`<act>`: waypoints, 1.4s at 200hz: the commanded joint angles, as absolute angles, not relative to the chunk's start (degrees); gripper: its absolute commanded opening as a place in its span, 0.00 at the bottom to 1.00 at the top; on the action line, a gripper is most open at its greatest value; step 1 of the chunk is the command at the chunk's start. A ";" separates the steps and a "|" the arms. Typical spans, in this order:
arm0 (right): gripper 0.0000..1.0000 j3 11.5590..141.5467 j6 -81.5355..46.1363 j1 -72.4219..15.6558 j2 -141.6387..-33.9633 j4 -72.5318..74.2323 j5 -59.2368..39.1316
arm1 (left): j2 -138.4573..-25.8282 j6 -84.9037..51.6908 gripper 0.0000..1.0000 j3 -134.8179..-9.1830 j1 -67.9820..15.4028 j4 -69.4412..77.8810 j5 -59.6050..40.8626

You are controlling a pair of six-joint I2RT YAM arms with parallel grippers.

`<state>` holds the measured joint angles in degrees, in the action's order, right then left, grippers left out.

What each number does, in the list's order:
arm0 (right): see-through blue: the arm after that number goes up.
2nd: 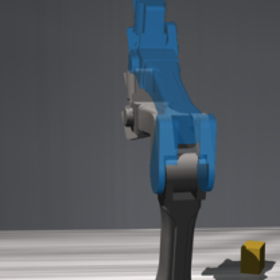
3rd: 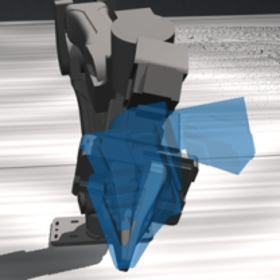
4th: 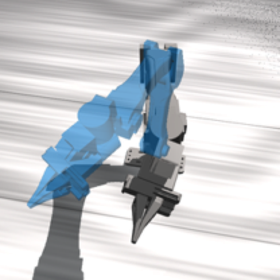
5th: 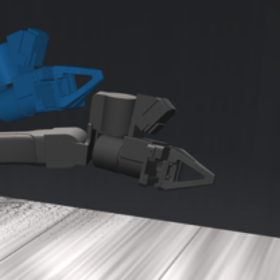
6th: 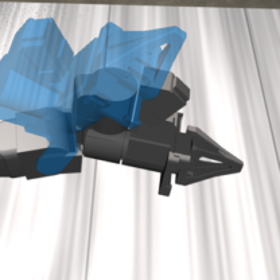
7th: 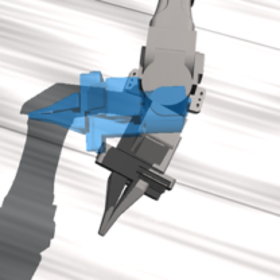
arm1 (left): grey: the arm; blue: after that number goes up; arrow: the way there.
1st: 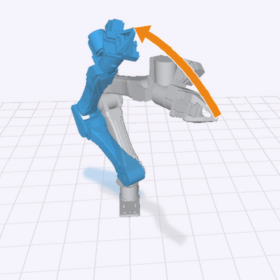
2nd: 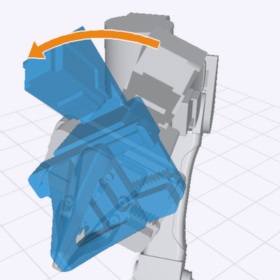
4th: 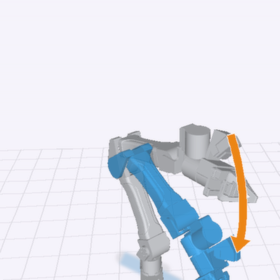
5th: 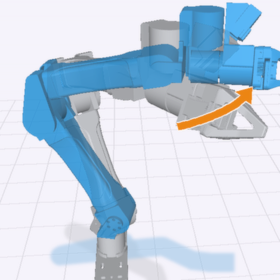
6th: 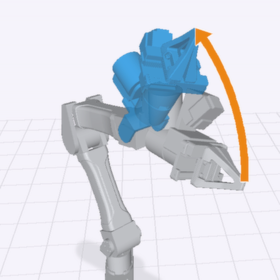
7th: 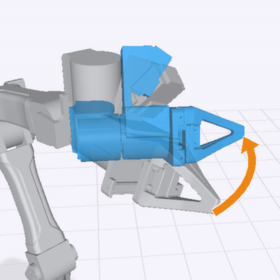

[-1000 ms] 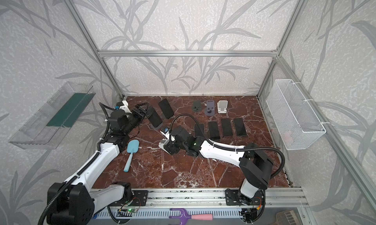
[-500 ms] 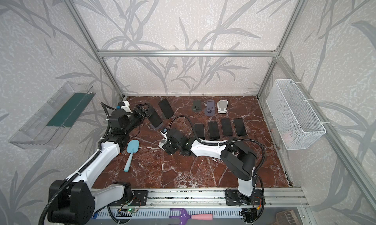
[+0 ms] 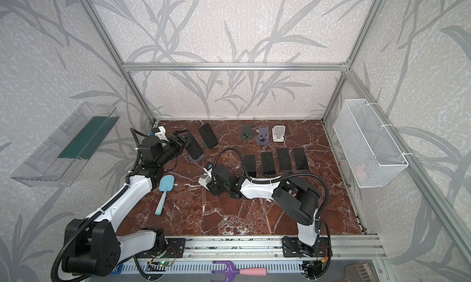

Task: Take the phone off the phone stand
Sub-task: 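Close the right gripper on the white stand and lift it, then carry the white stand toward the far wall and set it down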

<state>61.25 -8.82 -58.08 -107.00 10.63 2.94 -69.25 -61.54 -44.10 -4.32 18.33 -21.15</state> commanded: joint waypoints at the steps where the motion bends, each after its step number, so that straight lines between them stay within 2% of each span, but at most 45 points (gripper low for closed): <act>1: 0.59 60.87 -9.76 -58.18 -106.01 11.93 3.22 | -69.18 -61.79 0.76 -45.20 -4.06 20.35 -21.98; 71: 0.57 57.39 -9.35 -58.18 -100.50 13.50 9.07 | -69.79 -61.97 0.76 -45.56 -4.12 20.54 -23.16; 149: 0.57 64.33 -7.04 -55.36 -99.61 9.76 21.61 | -68.24 -59.94 0.76 -45.61 -4.12 19.43 -21.71; 203: 0.56 77.50 -7.98 -48.79 -108.79 8.37 24.49 | -68.47 -60.21 0.76 -45.37 -4.16 19.73 -21.67; 280: 0.56 100.26 -11.01 -42.05 -126.69 -0.81 26.23 | -68.82 -61.24 0.76 -45.46 -4.11 20.47 -22.63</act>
<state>94.63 -8.64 -43.05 -122.56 2.04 24.08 -69.47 -61.10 -44.10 -4.32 18.90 -22.20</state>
